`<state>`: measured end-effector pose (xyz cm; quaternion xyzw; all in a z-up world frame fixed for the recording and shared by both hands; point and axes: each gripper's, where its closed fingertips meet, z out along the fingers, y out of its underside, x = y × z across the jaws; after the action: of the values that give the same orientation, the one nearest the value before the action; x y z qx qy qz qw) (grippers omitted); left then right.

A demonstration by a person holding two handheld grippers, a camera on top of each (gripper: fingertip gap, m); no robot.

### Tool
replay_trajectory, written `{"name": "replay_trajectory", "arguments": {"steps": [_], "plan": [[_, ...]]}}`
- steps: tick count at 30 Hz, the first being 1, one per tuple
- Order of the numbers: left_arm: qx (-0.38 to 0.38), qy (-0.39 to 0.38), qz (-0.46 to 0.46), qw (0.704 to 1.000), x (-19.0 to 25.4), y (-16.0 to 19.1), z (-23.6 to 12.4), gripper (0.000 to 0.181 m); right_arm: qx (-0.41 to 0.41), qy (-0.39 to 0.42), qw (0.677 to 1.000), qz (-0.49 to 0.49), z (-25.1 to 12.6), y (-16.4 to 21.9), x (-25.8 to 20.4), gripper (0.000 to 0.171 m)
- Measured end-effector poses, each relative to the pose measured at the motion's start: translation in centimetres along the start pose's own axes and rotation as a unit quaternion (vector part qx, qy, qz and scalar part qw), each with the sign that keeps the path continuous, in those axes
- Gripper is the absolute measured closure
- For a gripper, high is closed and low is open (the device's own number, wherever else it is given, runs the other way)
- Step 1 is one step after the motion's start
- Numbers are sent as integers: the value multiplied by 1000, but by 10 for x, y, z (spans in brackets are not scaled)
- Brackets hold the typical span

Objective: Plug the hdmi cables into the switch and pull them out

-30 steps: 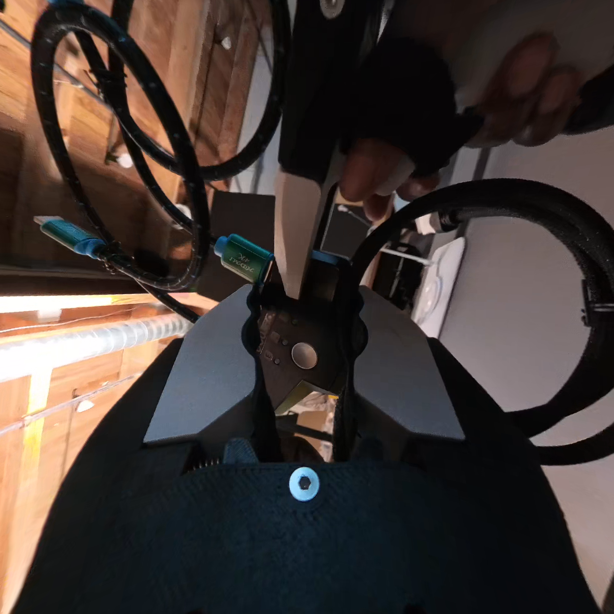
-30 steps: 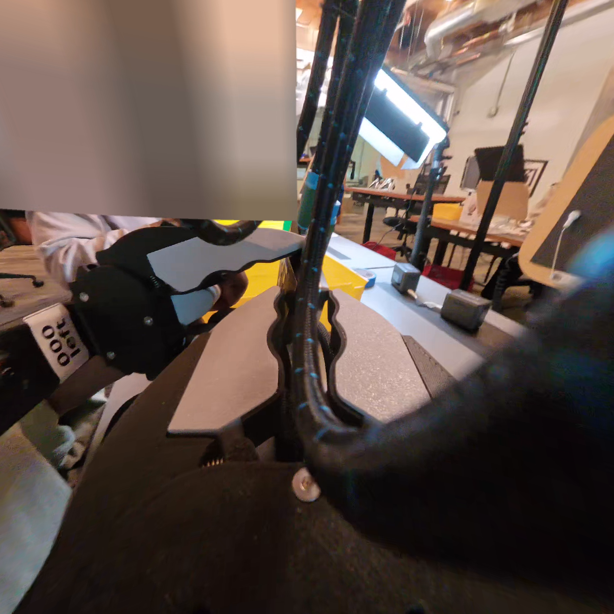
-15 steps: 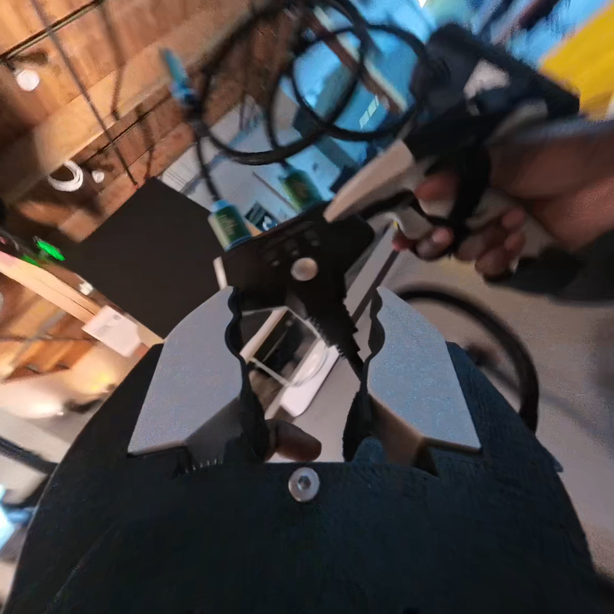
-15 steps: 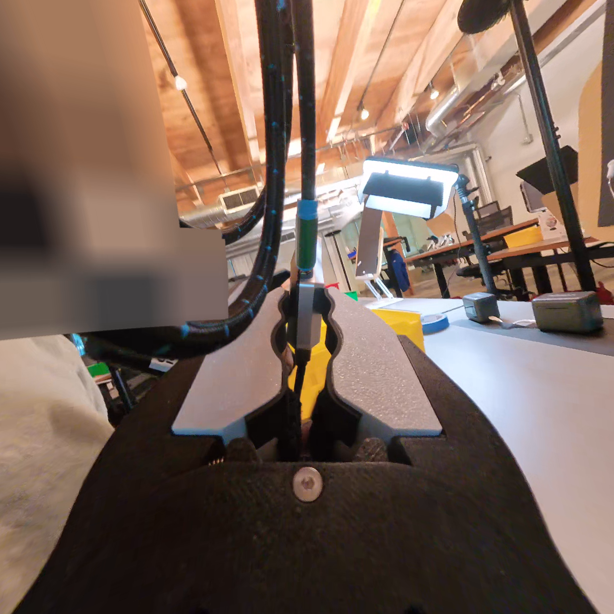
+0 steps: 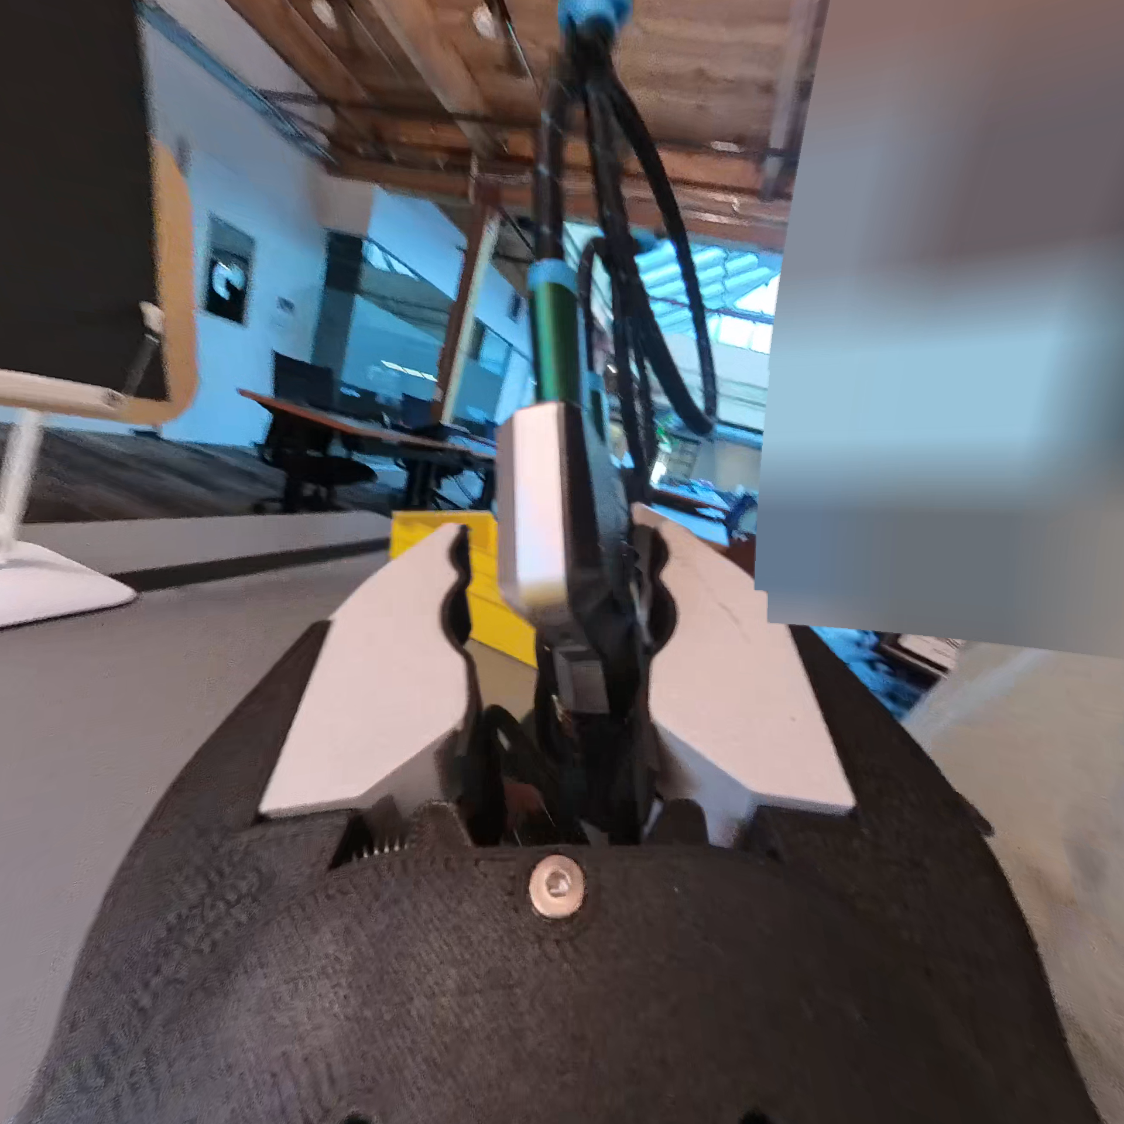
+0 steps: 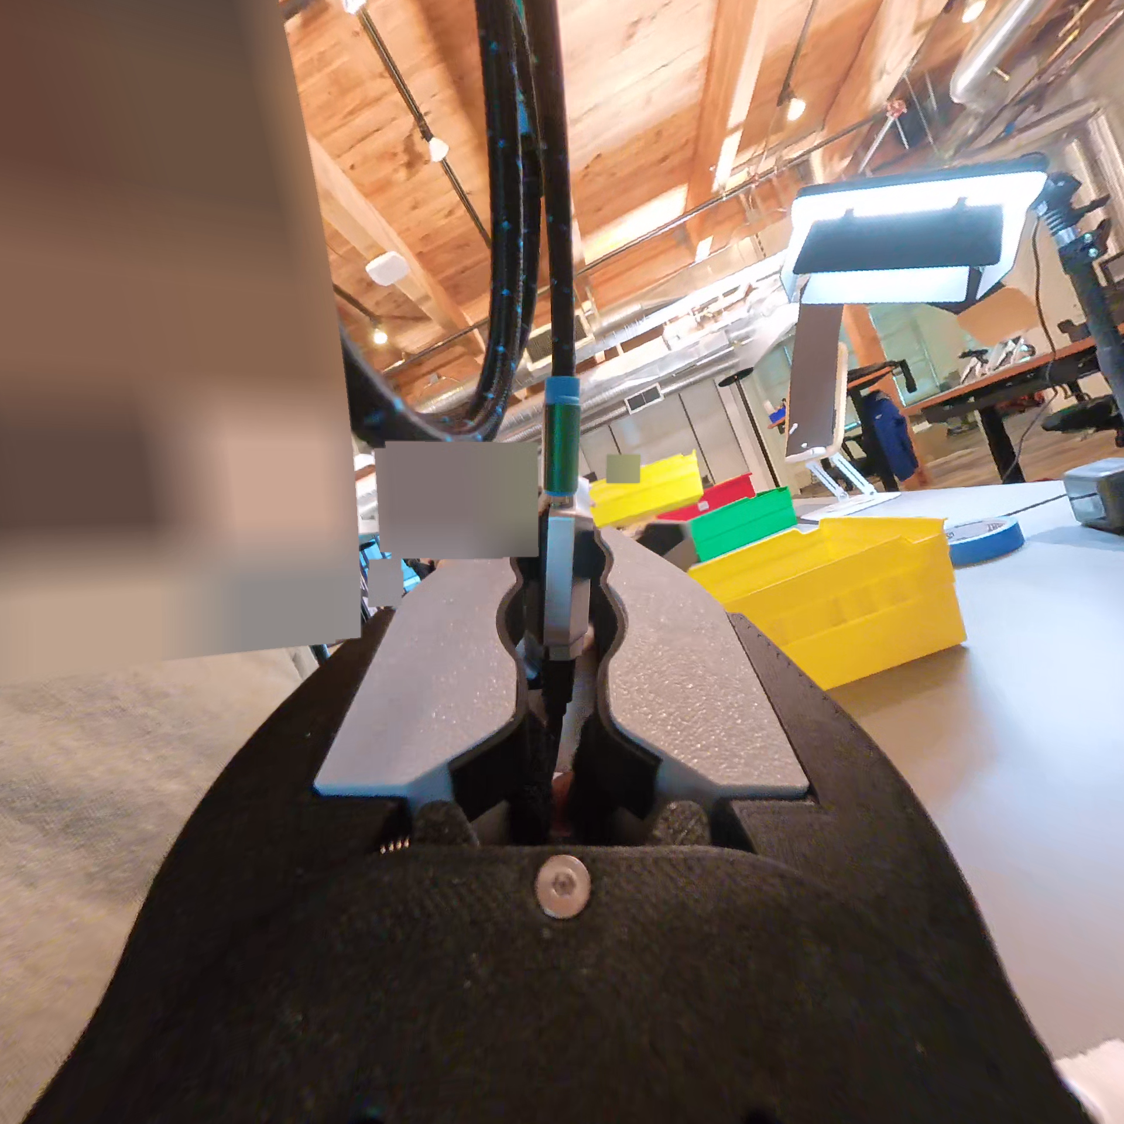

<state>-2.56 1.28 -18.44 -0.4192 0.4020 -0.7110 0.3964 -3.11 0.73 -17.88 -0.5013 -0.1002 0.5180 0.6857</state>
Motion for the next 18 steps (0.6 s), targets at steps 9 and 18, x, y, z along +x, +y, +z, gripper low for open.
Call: {"name": "replay_trajectory", "arguments": {"steps": [9, 18], "plan": [[-20, 39, -37, 998, 2, 17, -5, 158, -51, 29, 998, -5, -6, 14, 13, 151], [-66, 69, -99, 990, -3, 51, -15, 159, -42, 32, 999, 10, -10, 18, 20, 151]]}}
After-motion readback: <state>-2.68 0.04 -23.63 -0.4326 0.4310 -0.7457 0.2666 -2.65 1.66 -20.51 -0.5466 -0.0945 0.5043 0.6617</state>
